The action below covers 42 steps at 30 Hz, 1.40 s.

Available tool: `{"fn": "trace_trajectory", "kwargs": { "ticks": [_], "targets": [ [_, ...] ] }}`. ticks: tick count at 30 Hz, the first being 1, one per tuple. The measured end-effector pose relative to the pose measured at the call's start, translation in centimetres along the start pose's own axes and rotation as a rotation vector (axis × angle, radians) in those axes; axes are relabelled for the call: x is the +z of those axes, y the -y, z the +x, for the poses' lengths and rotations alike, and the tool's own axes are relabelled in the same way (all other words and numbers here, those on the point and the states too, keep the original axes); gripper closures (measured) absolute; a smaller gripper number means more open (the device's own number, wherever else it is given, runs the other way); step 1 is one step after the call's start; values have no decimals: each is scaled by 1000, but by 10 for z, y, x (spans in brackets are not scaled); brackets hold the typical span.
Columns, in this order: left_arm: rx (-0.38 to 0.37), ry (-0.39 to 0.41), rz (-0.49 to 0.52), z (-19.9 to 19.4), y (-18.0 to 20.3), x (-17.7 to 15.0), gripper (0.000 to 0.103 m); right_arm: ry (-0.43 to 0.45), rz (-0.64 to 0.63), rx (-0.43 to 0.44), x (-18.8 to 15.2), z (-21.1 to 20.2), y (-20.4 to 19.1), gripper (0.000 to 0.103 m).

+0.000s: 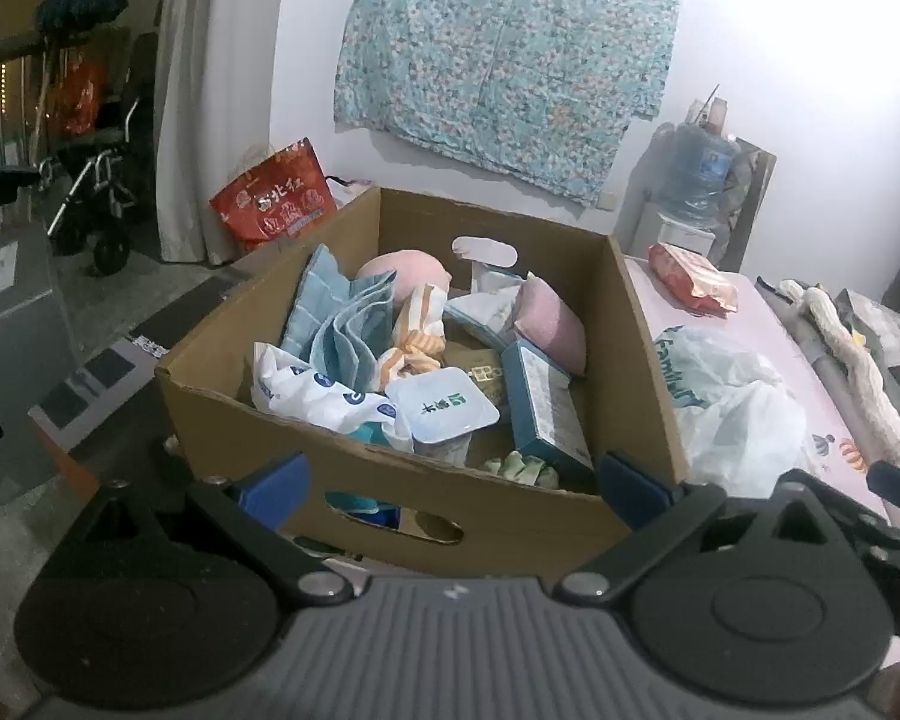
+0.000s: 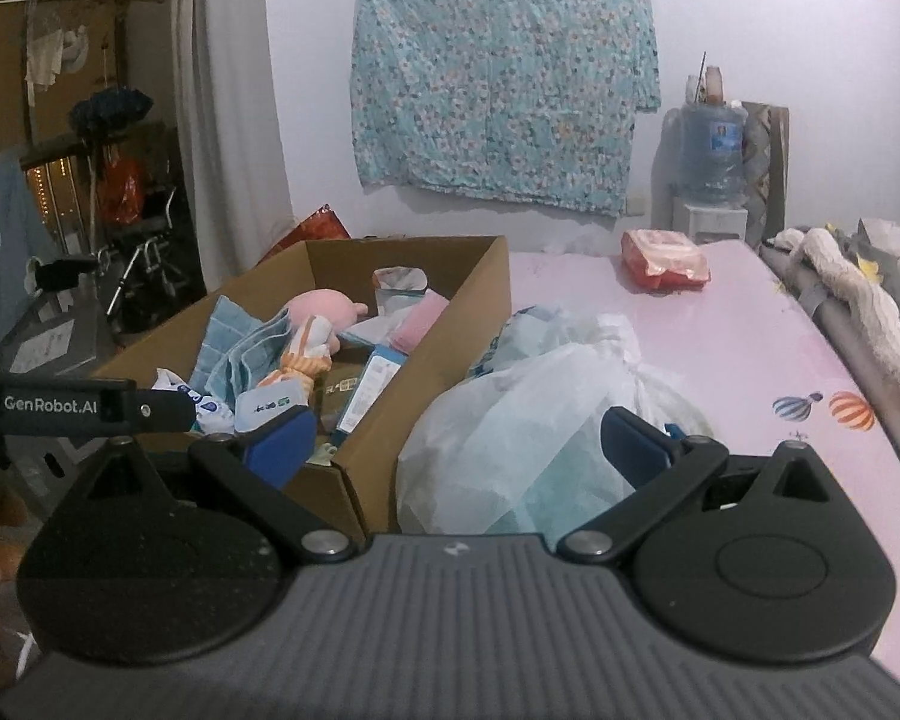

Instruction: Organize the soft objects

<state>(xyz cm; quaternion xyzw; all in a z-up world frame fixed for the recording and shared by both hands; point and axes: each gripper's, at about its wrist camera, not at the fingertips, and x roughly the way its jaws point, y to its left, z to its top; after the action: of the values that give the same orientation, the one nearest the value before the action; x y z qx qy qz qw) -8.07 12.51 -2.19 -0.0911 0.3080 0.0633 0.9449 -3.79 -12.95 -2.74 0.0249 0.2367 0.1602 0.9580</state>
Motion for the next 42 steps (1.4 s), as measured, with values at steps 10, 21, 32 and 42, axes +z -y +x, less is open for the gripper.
{"fn": "trace_trajectory", "kwargs": {
  "ticks": [10, 21, 32, 42],
  "targets": [
    [90, -64, 86, 2, 15, -2, 0, -12, 18, 20, 0, -2, 2, 1],
    [142, -160, 121, 7, 31, -9, 0, -112, 59, 60, -3, 12, 11, 1],
    [149, -207, 132, 9, 36, -12, 0, -228, 59, 71, -9, 31, 12, 1],
    [160, -247, 117, 12, 32, -16, 0, -269, 34, 63, -13, 36, 8, 1]
  ]
}}
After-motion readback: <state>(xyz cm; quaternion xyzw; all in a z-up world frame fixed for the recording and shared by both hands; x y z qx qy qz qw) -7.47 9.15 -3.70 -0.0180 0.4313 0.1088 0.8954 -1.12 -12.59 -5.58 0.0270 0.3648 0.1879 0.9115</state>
